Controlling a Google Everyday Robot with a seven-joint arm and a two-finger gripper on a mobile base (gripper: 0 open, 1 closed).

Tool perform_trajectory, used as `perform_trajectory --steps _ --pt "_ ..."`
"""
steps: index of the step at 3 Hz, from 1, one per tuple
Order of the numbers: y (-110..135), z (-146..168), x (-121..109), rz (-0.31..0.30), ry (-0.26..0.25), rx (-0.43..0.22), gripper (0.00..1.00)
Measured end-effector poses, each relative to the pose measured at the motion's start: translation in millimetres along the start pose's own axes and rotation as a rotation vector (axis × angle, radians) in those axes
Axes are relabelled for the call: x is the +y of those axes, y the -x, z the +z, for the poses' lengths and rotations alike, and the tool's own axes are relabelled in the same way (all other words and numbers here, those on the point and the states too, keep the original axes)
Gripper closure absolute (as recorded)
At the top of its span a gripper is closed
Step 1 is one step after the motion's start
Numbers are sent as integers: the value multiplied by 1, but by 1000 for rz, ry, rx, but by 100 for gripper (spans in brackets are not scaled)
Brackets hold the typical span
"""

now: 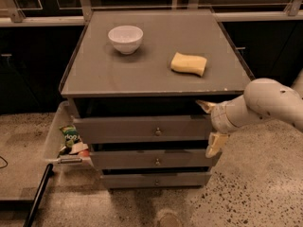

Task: Open top drawer

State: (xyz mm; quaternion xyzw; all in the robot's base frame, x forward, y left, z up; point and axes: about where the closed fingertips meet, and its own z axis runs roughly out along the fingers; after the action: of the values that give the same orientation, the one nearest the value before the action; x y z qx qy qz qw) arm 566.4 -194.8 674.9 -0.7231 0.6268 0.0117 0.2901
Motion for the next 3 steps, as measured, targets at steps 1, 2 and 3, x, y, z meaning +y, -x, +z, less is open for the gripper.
perform_trajectory --steps 1,2,3 --pt "-7 18 -8 7 14 -26 0" --pt "-17 37 -11 31 40 -44 0" --pt "-23 51 -14 55 60 -61 0"
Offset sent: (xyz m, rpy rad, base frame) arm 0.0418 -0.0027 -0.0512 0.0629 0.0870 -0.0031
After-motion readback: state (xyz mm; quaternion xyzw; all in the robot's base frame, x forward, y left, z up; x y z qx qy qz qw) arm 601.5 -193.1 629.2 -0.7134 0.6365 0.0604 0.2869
